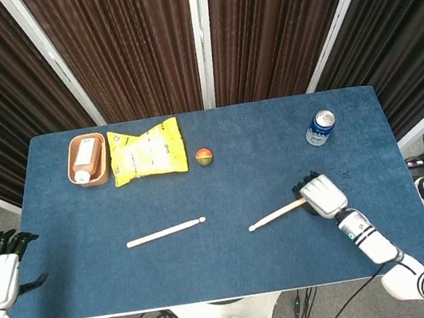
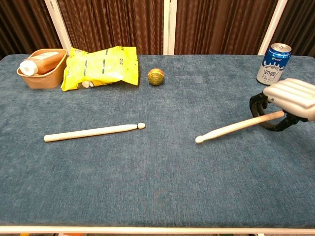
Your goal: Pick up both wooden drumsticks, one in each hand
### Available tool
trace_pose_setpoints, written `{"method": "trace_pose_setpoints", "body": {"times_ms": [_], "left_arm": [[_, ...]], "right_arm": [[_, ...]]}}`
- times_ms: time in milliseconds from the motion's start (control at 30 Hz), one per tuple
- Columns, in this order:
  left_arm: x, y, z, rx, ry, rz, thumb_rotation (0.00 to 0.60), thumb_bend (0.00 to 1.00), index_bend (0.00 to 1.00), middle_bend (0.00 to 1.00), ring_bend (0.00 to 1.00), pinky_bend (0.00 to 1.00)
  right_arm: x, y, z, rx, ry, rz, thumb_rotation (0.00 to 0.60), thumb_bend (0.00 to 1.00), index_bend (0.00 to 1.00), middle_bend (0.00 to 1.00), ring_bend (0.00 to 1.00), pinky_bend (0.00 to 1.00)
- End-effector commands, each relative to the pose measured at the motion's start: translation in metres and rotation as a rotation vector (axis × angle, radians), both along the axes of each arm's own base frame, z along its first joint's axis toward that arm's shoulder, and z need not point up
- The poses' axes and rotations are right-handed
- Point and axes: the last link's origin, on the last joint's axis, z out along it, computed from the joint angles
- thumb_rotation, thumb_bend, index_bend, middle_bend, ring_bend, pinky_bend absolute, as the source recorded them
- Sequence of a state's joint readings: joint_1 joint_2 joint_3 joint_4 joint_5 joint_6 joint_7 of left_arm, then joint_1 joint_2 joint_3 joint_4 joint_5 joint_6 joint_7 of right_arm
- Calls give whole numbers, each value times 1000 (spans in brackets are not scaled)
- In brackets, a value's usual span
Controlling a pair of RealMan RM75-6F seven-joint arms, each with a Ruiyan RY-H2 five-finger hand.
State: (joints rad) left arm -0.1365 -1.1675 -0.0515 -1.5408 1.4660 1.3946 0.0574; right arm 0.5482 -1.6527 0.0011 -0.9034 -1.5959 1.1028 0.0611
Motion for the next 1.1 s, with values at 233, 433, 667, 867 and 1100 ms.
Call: {"method": "trace_pose_setpoints", "body": {"times_ms": [233,433,667,867,1100], "left_arm": [[36,48,-19,-103,-1,-111,600,0,316,246,182,250],[69,75,-53,-187,-31,-146,600,16,385,343,365,462],[94,92,-105,-310,-28,-123,600,67,423,426,503,620],[105,92,-145,-377,10,-91,600,100,430,457,569,667],[116,95,-169,-378,21,-56,600,144,430,461,578,674]], "right_arm": [[3,-7,47,-62,-295,-107,600,539,813,650,461,424],[13,-14,83,-110,-401,-137,600,552,817,645,463,424],[14,-13,113,-155,-405,-178,600,552,813,633,456,424],[7,-11,119,-165,-390,-207,600,555,812,632,456,424],[1,-10,117,-161,-383,-222,600,558,810,630,456,424]]}}
